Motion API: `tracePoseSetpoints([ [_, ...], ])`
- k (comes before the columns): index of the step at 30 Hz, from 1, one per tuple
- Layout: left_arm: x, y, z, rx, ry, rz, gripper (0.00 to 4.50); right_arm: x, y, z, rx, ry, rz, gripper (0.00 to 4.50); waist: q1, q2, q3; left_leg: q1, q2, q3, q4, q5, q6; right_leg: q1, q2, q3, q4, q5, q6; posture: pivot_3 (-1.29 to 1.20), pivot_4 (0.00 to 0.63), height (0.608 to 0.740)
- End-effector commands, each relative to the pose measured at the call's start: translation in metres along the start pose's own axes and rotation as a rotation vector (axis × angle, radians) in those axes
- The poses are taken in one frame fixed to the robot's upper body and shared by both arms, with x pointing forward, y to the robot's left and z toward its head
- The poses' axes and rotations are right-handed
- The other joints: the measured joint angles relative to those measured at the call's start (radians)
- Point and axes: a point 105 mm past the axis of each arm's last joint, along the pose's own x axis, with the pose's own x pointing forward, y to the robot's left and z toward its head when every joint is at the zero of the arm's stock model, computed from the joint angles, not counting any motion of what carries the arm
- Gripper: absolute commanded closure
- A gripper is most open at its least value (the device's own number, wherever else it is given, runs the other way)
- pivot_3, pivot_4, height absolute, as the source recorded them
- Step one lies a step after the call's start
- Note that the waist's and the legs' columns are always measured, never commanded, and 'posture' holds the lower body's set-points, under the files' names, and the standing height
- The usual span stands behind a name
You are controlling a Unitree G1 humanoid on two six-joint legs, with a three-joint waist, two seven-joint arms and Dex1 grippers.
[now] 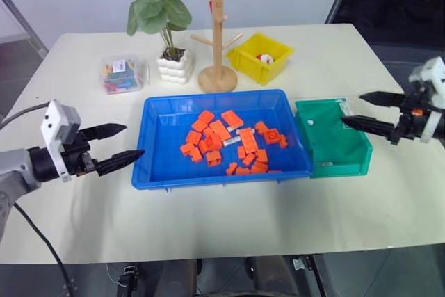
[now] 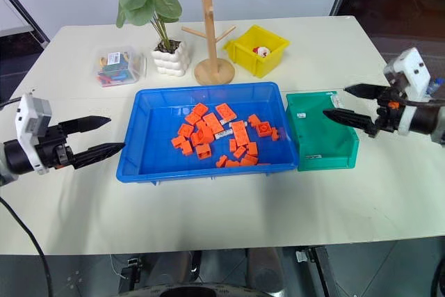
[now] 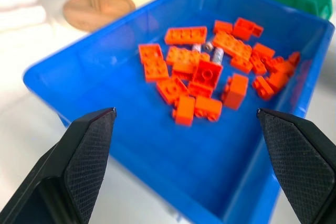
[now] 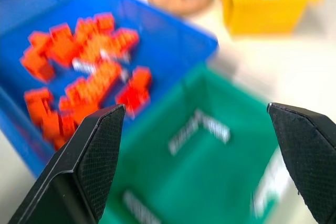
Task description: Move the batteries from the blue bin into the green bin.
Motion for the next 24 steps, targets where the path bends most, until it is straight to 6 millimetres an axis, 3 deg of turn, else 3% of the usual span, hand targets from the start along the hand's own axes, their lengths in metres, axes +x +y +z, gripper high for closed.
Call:
tracePoseSetpoints([
  [1,0.004,-0.002,0.001,0.033,0.016,-0.015,0.0,0.03,0.017,0.029,-0.166,-0.063,0.091,0.05,0.0,0.0,0.0,0.0,0.0,0.0,0.0,0.0,0.0,0.0,0.0,0.0,0.0,0.0,0.0,0.0,0.15,0.74],
  [5,0.011,-0.01,0.002,0.045,0.017,-0.058,0.0,0.069,0.04,0.046,-0.173,-0.127,0.286,0.05,0.003,0.0,0.0,-0.001,0.0,0.0,0.0,0.0,0.0,-0.001,0.0,0.0,0.0,0.0,0.0,0.0,0.15,0.74],
  [8,0.015,-0.015,0.005,0.054,0.005,-0.076,0.0,0.086,0.048,0.047,-0.158,-0.128,0.376,0.05,0.008,0.0,0.0,-0.002,0.0,-0.001,0.0,0.0,0.0,-0.001,0.0,0.0,0.0,0.001,0.001,0.0,0.15,0.74],
  [14,0.024,-0.023,0.01,0.065,-0.032,-0.088,0.0,0.124,0.064,0.027,-0.226,-0.06,0.528,0.05,0.005,-0.001,0.0,-0.002,0.0,-0.001,0.0,0.0,0.0,-0.001,0.0,0.0,0.0,0.002,0.002,0.0,0.15,0.74],
  [24,0.032,-0.035,0.003,0.036,-0.055,-0.094,0.0,0.154,0.098,-0.003,-0.293,0.042,0.755,0.05,0.002,0.0,0.0,-0.001,0.0,-0.001,0.0,0.0,0.0,-0.002,0.001,0.0,0.001,0.003,0.004,0.0,0.15,0.74],
])
